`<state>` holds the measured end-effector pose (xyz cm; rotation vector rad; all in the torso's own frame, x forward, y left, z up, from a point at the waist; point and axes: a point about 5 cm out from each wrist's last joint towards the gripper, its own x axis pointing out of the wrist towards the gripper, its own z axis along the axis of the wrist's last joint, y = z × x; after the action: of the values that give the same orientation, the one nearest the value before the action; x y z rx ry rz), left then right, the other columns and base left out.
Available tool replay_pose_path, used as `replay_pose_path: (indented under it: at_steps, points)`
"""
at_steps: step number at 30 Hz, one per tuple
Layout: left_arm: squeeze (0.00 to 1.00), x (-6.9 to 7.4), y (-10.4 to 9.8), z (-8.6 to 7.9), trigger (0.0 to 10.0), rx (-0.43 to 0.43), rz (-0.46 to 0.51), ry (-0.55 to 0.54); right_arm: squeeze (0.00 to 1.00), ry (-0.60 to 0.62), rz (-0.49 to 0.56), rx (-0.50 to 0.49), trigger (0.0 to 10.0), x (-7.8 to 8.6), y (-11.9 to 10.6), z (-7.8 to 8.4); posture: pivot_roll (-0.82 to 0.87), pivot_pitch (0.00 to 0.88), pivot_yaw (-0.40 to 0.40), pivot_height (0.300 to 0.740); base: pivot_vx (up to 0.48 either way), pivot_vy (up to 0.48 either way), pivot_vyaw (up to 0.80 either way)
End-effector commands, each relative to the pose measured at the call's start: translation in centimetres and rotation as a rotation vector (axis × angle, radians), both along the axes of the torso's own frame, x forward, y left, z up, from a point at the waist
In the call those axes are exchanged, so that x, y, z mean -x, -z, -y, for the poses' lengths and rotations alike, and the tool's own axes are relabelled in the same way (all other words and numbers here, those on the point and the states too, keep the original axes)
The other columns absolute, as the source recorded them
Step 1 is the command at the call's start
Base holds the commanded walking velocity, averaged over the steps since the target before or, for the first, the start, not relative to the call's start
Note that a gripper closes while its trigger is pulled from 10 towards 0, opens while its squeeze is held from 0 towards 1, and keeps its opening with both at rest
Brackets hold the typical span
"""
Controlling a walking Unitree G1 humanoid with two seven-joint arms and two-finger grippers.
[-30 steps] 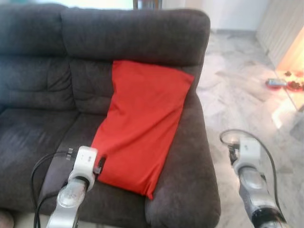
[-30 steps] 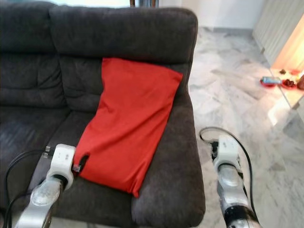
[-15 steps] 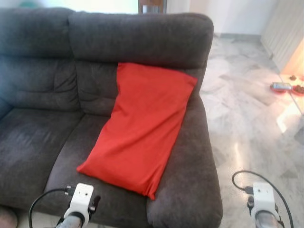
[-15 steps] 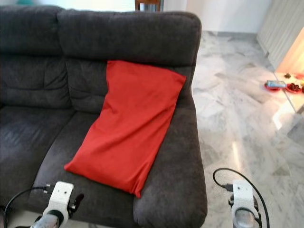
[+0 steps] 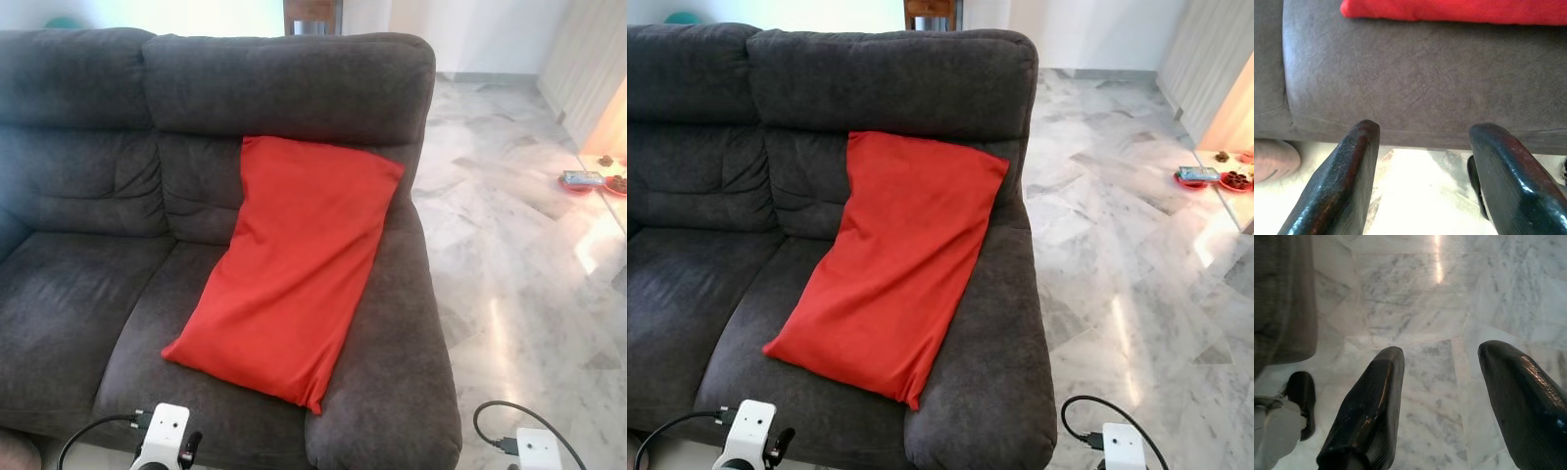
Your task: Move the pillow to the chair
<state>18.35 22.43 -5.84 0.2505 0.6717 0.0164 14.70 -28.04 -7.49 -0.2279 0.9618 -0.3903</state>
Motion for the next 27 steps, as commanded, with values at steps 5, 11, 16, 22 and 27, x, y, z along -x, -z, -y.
replay_pose_path:
  at_steps: [5,11,16,22,27]
  points:
    - [0.00,0.1,0.2,0.2,10.0,0.012,0.008,-0.015,0.00,-0.020,0.006,-0.023,10.0,-0.4,0.1,-0.7,0.07,0.066,0.014,0.740,0.000,0.000,0.00]
    - [0.00,-0.1,0.2,0.8,10.0,0.022,0.028,0.002,0.00,-0.025,0.012,-0.028,10.0,-0.5,0.1,-0.9,0.07,0.057,0.013,0.740,0.000,0.000,0.00]
    - [0.00,-0.1,0.3,0.9,10.0,0.021,0.022,0.007,0.00,-0.029,0.004,-0.035,10.0,-0.4,0.2,-1.0,0.07,0.050,0.012,0.740,0.000,0.000,0.00]
    - [0.00,0.2,0.5,0.9,10.0,0.021,0.015,0.011,0.00,-0.036,0.003,-0.043,10.0,-0.3,0.3,-1.2,0.07,0.041,0.013,0.740,0.000,0.000,0.00]
    - [0.00,0.2,0.5,0.9,10.0,0.021,0.020,0.013,0.00,-0.038,0.005,-0.053,10.0,-0.2,0.4,-1.4,0.07,0.040,0.016,0.740,0.000,0.000,0.00]
